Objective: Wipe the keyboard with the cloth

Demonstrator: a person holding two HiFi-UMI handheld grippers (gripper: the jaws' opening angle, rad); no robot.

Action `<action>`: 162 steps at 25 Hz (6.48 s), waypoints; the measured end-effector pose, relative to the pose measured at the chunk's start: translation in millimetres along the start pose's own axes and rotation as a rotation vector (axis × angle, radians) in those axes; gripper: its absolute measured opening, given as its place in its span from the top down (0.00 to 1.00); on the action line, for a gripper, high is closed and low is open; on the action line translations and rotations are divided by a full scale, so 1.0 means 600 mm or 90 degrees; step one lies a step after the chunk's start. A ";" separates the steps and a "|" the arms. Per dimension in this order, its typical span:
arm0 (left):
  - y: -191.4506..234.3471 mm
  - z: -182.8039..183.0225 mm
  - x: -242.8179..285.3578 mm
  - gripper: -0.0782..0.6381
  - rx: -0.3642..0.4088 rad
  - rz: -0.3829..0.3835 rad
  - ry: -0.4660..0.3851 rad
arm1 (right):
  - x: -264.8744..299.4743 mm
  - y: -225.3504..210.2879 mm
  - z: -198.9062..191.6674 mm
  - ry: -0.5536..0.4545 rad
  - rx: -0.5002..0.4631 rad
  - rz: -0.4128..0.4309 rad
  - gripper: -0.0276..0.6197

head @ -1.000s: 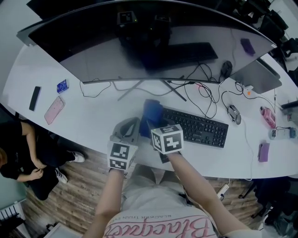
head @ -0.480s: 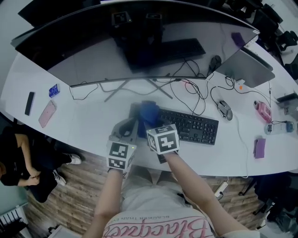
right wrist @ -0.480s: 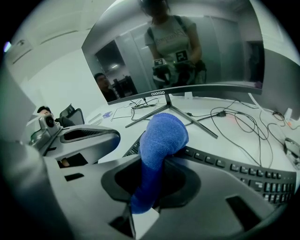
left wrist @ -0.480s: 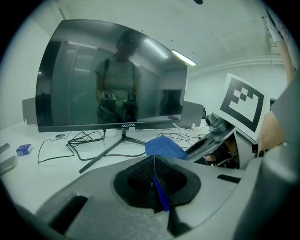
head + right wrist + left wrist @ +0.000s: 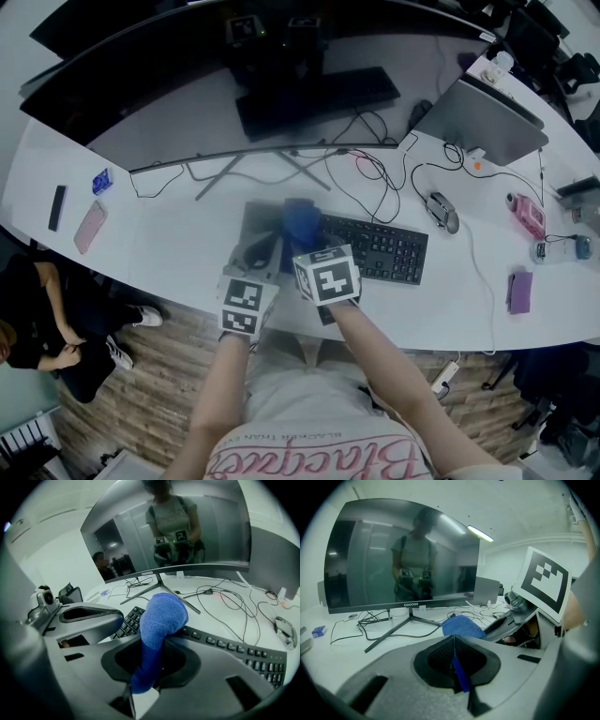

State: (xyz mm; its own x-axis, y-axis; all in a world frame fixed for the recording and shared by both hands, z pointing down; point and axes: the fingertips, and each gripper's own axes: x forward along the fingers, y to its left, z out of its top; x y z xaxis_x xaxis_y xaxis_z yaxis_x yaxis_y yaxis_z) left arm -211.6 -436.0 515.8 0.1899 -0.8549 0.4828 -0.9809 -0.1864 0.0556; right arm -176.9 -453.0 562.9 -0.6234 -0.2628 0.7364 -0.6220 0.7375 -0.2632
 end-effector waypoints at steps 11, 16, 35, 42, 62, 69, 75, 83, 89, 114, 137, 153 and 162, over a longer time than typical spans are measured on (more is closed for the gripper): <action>-0.072 0.010 0.037 0.88 0.003 0.001 0.029 | -0.047 -0.066 -0.029 0.008 -0.004 -0.019 0.82; -0.103 0.013 0.055 0.88 0.000 0.000 0.033 | -0.067 -0.094 -0.039 0.013 -0.017 -0.032 0.82; -0.235 0.020 0.107 0.88 0.011 -0.019 0.042 | -0.148 -0.202 -0.089 0.025 -0.008 -0.046 0.82; -0.274 0.023 0.125 0.88 0.010 -0.017 0.044 | -0.169 -0.231 -0.101 0.025 -0.012 -0.038 0.82; -0.385 0.049 0.168 0.88 0.036 -0.032 0.041 | -0.244 -0.323 -0.143 0.027 -0.026 -0.057 0.82; -0.428 0.058 0.182 0.88 0.039 -0.038 0.032 | -0.274 -0.370 -0.165 0.018 -0.014 -0.073 0.82; -0.455 0.050 0.191 0.88 0.037 -0.048 0.040 | -0.301 -0.401 -0.182 0.019 -0.010 -0.093 0.82; -0.473 0.052 0.202 0.88 0.040 -0.056 0.039 | -0.325 -0.439 -0.200 0.021 0.015 -0.120 0.82; -0.480 0.047 0.208 0.88 0.039 -0.067 0.043 | -0.343 -0.467 -0.217 0.033 0.011 -0.154 0.82; -0.375 0.092 0.080 0.88 0.084 -0.110 -0.060 | -0.418 -0.312 -0.102 -0.163 -0.045 -0.227 0.82; -0.247 0.197 -0.089 0.88 0.105 -0.093 -0.255 | -0.390 -0.029 0.065 -0.392 -0.204 -0.129 0.82; -0.200 0.232 -0.154 0.88 0.134 -0.046 -0.336 | -0.410 0.033 0.101 -0.485 -0.262 -0.142 0.82; -0.189 0.231 -0.160 0.88 0.140 -0.036 -0.334 | -0.406 0.036 0.102 -0.490 -0.242 -0.131 0.82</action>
State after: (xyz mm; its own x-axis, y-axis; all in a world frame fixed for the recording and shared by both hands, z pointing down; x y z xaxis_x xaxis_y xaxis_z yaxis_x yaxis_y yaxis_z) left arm -112.9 -400.0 342.3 0.2922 -0.9562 -0.0177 -0.9474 -0.2869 -0.1420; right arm -67.8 -411.0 339.8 -0.7482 -0.6580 0.0856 -0.6424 0.7506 0.1549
